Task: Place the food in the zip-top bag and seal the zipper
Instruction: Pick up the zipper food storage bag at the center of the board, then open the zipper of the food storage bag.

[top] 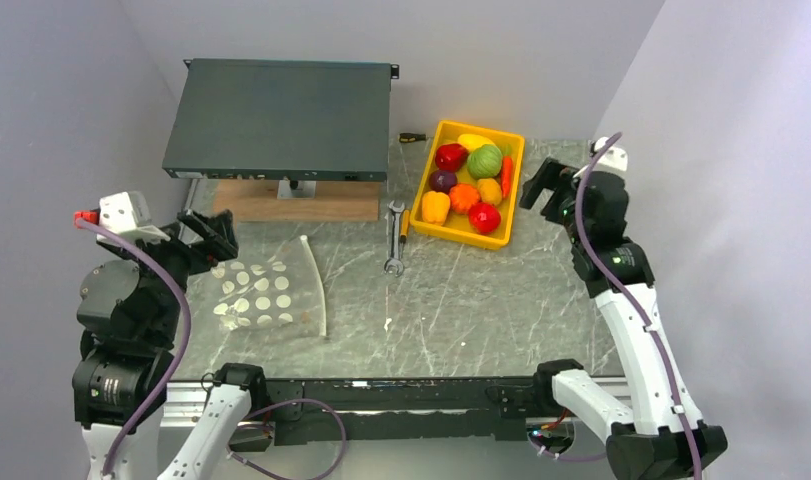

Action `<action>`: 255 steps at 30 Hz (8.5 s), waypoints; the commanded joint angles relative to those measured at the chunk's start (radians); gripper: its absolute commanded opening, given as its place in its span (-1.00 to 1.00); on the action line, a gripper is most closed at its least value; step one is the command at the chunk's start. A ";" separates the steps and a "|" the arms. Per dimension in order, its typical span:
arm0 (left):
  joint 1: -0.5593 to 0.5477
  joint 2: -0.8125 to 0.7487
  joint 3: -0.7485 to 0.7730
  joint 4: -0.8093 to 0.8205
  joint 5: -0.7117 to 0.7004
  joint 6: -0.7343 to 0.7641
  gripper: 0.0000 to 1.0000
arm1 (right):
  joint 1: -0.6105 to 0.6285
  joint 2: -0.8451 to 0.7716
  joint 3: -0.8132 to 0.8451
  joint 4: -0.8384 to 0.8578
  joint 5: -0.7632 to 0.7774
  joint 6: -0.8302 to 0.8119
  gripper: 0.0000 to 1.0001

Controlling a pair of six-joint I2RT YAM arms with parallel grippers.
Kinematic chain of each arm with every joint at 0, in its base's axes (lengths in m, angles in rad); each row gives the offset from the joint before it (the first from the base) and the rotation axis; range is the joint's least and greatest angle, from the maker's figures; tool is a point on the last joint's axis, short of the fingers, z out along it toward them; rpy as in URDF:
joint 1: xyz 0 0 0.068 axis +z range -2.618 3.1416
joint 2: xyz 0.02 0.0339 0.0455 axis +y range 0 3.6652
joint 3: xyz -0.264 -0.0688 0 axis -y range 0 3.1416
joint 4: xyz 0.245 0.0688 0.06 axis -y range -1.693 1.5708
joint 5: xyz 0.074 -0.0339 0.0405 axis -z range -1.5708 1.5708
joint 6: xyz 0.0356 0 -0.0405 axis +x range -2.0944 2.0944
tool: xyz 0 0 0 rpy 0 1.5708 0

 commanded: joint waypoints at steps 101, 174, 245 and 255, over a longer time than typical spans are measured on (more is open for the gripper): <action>0.007 -0.106 -0.455 -0.206 0.408 -0.022 0.97 | 0.876 0.975 -0.282 1.407 -0.460 0.680 -1.00; 0.005 -0.138 -0.468 -0.164 0.324 -0.076 -1.00 | 1.198 0.762 0.150 0.604 -0.042 0.164 -0.02; 0.005 -0.157 -0.468 -0.191 0.260 -0.107 -1.00 | 1.017 0.802 0.084 0.493 -0.162 0.379 -0.60; 0.005 -0.167 -0.467 -0.192 0.253 -0.109 -1.00 | 1.069 0.628 0.065 0.399 0.025 0.204 0.33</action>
